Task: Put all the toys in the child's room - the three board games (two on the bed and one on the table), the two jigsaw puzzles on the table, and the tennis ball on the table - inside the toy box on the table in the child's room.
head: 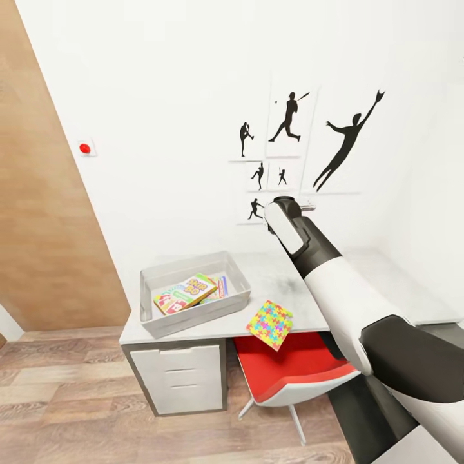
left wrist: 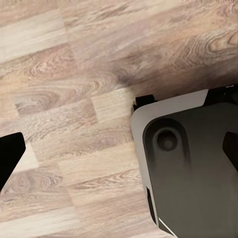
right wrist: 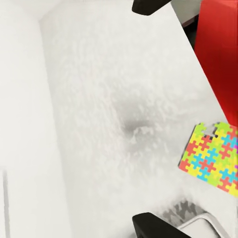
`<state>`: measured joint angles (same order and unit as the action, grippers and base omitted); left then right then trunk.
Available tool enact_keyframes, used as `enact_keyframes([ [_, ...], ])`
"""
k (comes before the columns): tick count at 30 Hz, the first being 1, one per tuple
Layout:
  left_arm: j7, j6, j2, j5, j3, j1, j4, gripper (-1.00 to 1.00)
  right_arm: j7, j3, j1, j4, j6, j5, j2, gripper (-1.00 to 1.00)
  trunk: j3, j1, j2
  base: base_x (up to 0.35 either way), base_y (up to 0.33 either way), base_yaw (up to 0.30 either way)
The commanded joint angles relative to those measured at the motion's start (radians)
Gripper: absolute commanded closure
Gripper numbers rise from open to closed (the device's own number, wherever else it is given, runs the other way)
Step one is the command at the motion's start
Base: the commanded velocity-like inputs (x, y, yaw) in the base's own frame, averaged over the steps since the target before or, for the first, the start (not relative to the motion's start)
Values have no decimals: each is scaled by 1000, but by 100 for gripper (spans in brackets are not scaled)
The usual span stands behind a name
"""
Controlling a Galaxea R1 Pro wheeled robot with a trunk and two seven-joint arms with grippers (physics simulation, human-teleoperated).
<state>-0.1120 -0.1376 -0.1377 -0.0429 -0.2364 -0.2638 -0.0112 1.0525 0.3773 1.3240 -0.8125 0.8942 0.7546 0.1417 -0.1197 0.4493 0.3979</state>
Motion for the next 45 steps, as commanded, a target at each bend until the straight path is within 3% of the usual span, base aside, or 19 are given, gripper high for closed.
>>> enact_keyframes([
  [1, -3, -4, 0, -5, -6, -1, 1, -100, 8, 3, -7, 0, 4, 10, -1, -100, 0, 1, 2, 0, 0, 0],
  [17, -3, -4, 0, -5, -6, 0, 1, -100, -5, 7, -51, -1, -3, 10, 2, -100, 26, 1, 2, 0, 0, 0],
  [25, -3, -4, 0, -5, -6, 0, 1, -100, -4, 5, -72, -2, -10, 4, 2, -100, 28, 1, 2, -3, 9, 0],
  [33, -3, -4, -1, -5, -6, 0, 1, -100, 3, 8, -90, -3, -80, 1, 1, -100, 28, 1, 2, -108, 190, 0],
  [41, -3, -4, -4, -5, -6, 1, 1, -100, 3, 7, -109, -8, -95, 0, -1, -100, 28, 1, 2, -144, 245, 0],
  [45, -3, -4, -5, -5, -6, 0, 1, -100, 3, 6, -110, -8, -97, 0, -22, -100, 28, 1, 2, -81, 125, 0],
])
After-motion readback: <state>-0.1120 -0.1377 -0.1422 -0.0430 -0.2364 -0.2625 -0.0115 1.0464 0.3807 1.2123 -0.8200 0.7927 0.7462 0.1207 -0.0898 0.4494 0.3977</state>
